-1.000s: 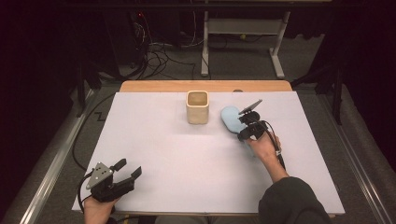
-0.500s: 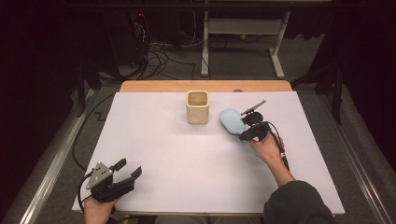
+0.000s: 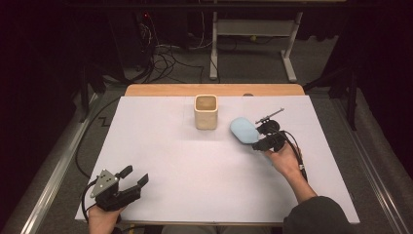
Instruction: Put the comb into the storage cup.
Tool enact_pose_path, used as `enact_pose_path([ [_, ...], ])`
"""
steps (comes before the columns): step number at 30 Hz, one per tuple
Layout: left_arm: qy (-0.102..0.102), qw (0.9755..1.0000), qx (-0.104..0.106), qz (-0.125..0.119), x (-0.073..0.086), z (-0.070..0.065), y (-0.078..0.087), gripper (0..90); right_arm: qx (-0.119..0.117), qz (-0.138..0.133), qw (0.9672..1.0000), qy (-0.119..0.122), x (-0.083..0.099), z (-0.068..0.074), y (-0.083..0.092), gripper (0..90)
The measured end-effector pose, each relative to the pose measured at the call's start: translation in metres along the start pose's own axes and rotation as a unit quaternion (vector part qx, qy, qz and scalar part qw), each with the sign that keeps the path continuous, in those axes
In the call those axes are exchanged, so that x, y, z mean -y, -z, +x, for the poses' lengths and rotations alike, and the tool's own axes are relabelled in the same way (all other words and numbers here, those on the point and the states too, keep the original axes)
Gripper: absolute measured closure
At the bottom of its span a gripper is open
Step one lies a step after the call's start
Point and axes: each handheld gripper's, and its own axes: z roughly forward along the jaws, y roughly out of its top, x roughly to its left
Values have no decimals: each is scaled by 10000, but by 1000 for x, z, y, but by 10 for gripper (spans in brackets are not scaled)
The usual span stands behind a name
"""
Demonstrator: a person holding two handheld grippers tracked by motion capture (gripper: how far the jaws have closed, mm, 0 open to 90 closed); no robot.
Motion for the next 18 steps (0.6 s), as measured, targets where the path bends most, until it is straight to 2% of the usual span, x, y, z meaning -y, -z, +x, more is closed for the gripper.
enact_pose_path([
  [18, -125, 9999, 107, 16, -6, -9, -8, 306, -246, -475, 9985, 102, 29, 0, 23, 710],
])
